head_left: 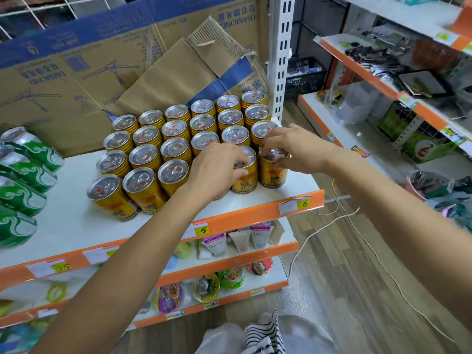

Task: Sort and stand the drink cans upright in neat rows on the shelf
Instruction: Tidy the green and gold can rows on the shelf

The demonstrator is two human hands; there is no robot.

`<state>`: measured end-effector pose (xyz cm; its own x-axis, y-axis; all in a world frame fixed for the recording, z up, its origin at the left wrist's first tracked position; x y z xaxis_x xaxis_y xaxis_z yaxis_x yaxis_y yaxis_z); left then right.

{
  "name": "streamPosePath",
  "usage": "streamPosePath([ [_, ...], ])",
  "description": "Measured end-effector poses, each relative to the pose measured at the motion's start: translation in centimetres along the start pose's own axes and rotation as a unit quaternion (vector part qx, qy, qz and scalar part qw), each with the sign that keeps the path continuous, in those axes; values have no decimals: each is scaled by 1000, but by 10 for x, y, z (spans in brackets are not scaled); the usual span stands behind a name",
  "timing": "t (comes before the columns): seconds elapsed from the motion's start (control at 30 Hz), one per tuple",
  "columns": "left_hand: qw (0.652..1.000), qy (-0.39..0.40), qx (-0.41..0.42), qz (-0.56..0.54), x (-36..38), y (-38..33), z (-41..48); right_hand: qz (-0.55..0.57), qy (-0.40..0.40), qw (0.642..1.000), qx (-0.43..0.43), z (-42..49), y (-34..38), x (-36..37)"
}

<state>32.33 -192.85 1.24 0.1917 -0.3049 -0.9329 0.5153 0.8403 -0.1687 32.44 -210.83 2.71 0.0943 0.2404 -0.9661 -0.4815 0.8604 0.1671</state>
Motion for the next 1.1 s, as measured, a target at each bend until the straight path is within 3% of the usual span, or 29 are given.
streamPosePath([
  [0.3, 1000, -8, -4, -7, -1, -2, -2, 39, -33, 996, -71, -7, -10, 4],
  [0.7, 999, -28, -23, -18, 0, -1, -4, 85, -58, 995, -15, -13, -16, 11],
  [0.87, 999, -30, -17, -23, 1, 0, -5, 141, 1, 984, 112, -10, -20, 16],
  [0.97, 999, -32, -23, -23, 0, -1, -4, 123, 71, 983, 114, -7, -20, 23],
  [1.1, 998, -40, -30, -33, 1, 0, -3, 124, 88, 982, 112, -6, -21, 26],
])
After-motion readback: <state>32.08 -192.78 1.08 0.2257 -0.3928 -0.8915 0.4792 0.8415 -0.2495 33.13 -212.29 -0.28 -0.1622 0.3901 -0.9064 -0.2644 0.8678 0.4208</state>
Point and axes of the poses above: each hand's wrist, its own z-axis towards the middle knuckle, its own x-axis out of the palm, y = z × x, the point moved 2 cm from there along z, towards the middle knuckle, and after that the axes turned 13 degrees about -y, right-handed, at the moved point
